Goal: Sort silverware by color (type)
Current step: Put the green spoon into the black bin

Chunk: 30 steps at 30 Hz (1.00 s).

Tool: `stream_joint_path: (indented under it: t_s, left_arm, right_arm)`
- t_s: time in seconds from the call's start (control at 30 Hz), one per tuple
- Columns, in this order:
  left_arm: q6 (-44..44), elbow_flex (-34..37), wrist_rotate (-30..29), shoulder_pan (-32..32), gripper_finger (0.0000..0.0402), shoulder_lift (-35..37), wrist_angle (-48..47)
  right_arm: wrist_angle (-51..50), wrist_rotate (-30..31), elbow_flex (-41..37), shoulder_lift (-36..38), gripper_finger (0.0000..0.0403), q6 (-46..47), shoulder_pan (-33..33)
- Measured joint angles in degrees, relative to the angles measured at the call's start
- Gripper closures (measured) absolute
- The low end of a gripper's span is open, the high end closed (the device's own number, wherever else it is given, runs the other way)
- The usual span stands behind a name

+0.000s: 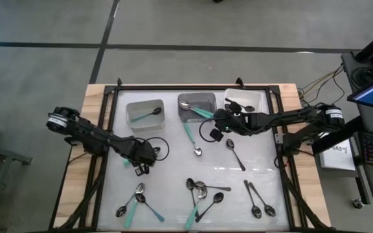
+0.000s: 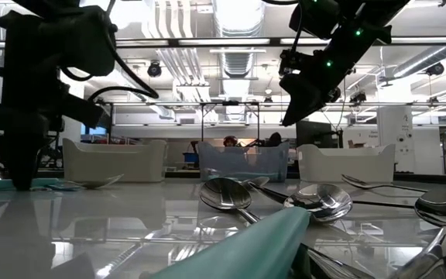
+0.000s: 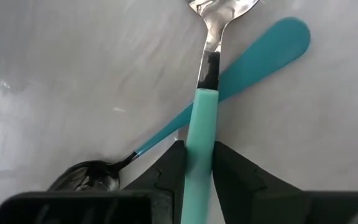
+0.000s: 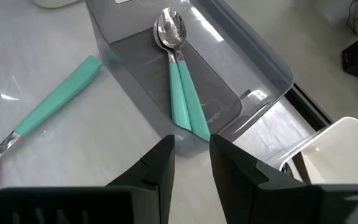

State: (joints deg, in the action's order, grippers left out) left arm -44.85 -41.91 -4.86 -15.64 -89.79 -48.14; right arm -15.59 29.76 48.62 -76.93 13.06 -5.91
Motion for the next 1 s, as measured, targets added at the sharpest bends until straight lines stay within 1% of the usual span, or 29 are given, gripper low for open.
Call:
stream_joint_path:
  t_s: [0.23, 0.37, 0.47, 0.63, 0.73, 0.83, 0.9, 1.0]
  left_arm:
    - [-4.56, -2.24, 1.46, 0.04, 0.0368, -0.23, 0.42]
    - [-5.28, -3.33, 4.66, 0.05, 0.0368, -0.27, 1.36]
    - [-5.34, -4.83, 7.11, 0.04, 0.0369, -0.44, -0.13]
    - [-5.11, -9.31, 6.76, 0.08, 0.0368, -0.4, -2.7]
    - [-4.89, -12.7, 2.61, 0.09, 0.0368, -0.38, -4.46]
    - [-2.87, -16.18, -4.04, 0.53, 0.0368, -0.29, -6.73]
    - [-1.33, -18.62, -10.24, 0.9, 0.0367, -0.29, -6.71]
    - [1.07, -21.99, -21.99, 1.59, 0.0367, -0.25, -6.75]
  right_arm:
    - [-0.02, 0.0, 0.01, -0.02, 0.031, 0.02, 0.0]
    - [-0.09, 0.0, 0.0, -0.02, 0.031, -0.05, 0.0]
    - [-0.09, -0.02, 0.0, -0.02, 0.031, -0.11, 0.0]
    - [-0.08, -0.02, 0.0, -0.02, 0.031, -0.11, 0.0]
    - [-0.07, -0.12, 0.0, -0.02, 0.031, -0.11, 0.0]
    - [-0.07, -0.22, 0.02, -0.02, 0.031, -0.02, 0.0]
    - [0.01, -0.22, 0.0, -0.02, 0.031, 0.03, 0.02]
    - [0.04, -0.36, 0.0, -0.02, 0.031, 1.68, 0.02]
